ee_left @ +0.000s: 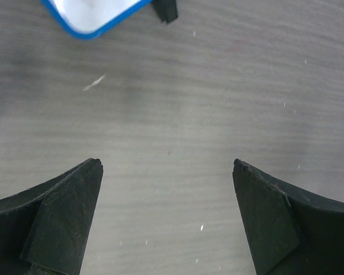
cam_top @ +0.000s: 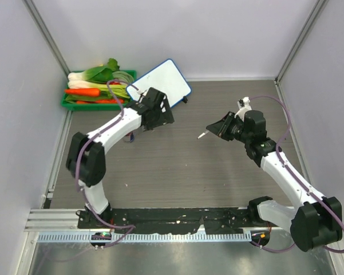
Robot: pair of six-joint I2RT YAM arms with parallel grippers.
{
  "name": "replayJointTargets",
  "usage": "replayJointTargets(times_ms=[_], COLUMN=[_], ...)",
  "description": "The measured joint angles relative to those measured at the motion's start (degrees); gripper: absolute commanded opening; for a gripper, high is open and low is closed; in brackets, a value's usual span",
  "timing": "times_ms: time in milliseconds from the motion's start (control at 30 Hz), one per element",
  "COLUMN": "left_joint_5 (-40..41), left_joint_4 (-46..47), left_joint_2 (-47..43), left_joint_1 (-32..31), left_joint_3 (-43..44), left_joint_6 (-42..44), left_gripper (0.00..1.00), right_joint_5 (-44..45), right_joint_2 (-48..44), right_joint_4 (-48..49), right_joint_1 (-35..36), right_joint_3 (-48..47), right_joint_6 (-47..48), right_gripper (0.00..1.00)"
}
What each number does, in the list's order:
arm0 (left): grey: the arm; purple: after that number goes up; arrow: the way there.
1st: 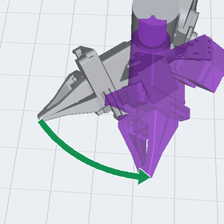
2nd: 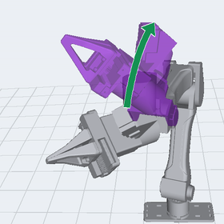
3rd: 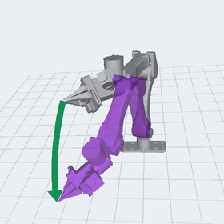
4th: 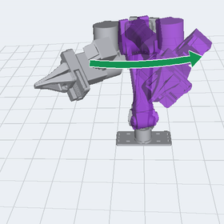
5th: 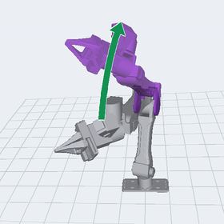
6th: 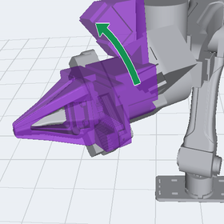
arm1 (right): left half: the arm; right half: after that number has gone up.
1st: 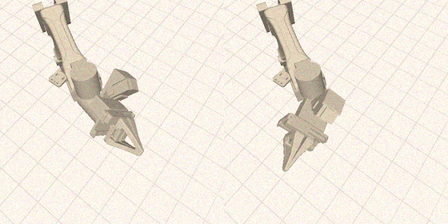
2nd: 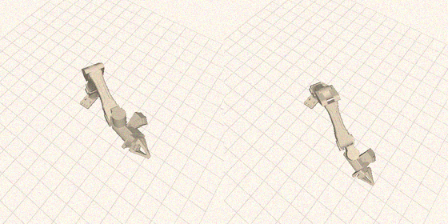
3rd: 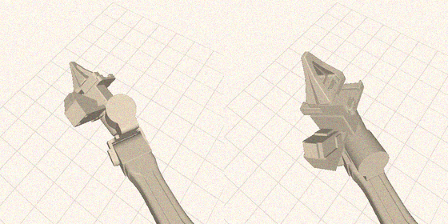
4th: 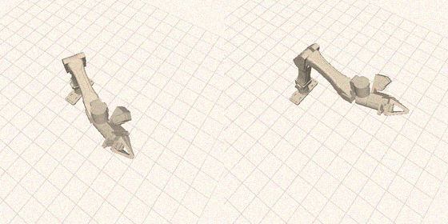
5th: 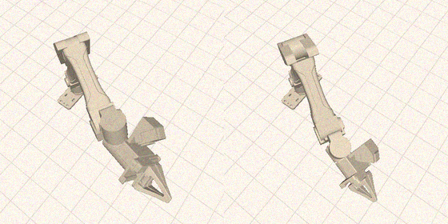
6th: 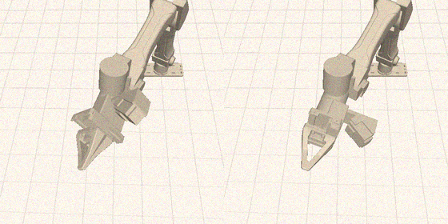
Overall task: Write a sentence on the whiteboard
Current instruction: Pick up the whiteboard marker at the center of the board, then move the whiteboard to the center of the board.
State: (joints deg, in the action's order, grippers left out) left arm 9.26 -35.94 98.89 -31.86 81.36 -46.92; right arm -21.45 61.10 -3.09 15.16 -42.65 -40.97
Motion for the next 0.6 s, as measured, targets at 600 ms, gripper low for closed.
replayJointTargets(times_ms=[600], left_joint_5=[9.05], left_joint_4=[-3.82], left_joint_2=[33.2], left_joint_1=[0.0], left_joint_3=[30.14], left_joint_6=[2.75], left_gripper=[0.7], right_joint_5=[-1.16], right_joint_2=[3.45], right_joint_4=[0.0], right_joint_1=[-1.51], right_joint_3=[0.2], right_joint_6=[3.08], right_gripper=[0.01])
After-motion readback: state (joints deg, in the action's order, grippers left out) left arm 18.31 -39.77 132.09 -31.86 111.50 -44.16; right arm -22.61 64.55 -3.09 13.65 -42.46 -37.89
